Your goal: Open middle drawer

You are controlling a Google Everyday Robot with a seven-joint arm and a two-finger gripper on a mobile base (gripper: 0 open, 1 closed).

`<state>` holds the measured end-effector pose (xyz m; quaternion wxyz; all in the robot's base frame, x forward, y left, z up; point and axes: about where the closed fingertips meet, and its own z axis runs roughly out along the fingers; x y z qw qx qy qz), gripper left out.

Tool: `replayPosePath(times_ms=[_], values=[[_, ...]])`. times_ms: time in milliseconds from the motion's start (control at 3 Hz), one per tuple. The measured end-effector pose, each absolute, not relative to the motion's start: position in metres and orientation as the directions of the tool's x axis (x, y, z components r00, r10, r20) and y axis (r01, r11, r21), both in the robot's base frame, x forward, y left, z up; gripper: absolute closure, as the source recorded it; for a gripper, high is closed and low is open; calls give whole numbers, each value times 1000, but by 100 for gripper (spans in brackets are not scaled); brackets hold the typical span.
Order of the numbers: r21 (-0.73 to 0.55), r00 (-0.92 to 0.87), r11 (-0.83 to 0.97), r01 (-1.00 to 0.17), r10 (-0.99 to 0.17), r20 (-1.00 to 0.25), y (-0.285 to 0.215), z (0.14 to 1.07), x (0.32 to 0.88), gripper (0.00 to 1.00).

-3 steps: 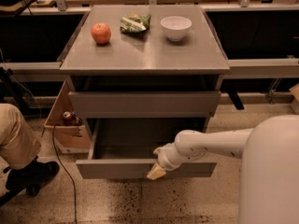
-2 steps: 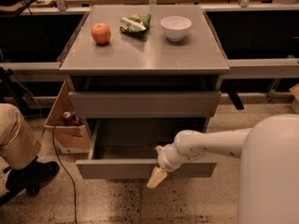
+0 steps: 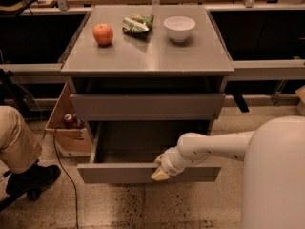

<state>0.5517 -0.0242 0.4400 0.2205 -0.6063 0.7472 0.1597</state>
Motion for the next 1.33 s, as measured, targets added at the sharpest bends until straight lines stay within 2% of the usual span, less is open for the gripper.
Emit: replayPosePath(times_ms=[333,667,1000,1333], values=[[-30,-162,207,-978,-839,-520,-24,440,552,56],[-31,-161,207,-978,-839,-520,-24,440,552,33],[-40,-151,200,-979,-846,-511,-27,442,555,3],[-58,-137,190,-980,-857,-497,-32,445,561,0]])
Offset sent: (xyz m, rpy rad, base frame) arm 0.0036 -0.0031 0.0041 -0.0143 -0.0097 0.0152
